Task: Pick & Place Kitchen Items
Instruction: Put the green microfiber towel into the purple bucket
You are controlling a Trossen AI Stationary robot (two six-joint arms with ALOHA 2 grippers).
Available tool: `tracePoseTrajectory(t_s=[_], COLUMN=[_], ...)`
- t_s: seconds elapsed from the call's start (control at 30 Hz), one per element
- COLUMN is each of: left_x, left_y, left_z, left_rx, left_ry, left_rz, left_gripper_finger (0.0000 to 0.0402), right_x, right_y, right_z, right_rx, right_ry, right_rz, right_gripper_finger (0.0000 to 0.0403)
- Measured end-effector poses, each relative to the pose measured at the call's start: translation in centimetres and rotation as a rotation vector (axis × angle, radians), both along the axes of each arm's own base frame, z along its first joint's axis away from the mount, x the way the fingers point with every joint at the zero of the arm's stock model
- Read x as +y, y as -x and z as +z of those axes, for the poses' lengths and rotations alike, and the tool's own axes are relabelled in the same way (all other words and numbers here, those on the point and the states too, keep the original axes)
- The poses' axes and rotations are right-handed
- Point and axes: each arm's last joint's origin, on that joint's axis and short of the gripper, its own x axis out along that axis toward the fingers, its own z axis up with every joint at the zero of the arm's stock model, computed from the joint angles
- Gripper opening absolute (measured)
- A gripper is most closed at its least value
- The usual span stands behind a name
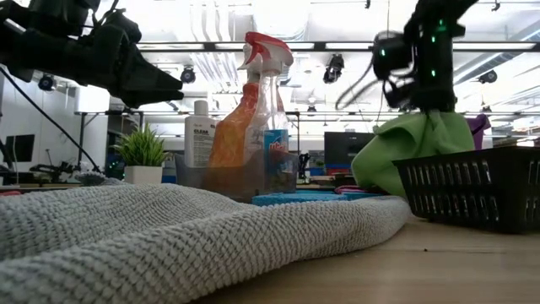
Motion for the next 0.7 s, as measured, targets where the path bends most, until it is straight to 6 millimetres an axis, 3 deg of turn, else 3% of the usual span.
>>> tracePoseTrajectory(t_s=[0.17,0.57,0.7], left_x=[0.0,0.0,0.0], left_y=[0.0,0.0,0.0], left_z=[0.0,0.0,0.0], left_rx=[0.0,0.0,0.0], left_ry=[0.0,-0.001,-0.001], left_rz=[0.0,0.0,0.0], left_gripper_finger=[0.0264,0.0264,0.0264], right_x=[-0.1,0.3,0.6], right_y=[0.0,0.8,1.2], right_z=[-1.1,2.0,2.6], right_rx=[-0.015,-0.172,-0.2], right_ry=[0.004,0.105,0.121], right_rz=[-0.003,-0.012,-0.026], right_gripper_finger=[0.0018,0.0019,0.0056])
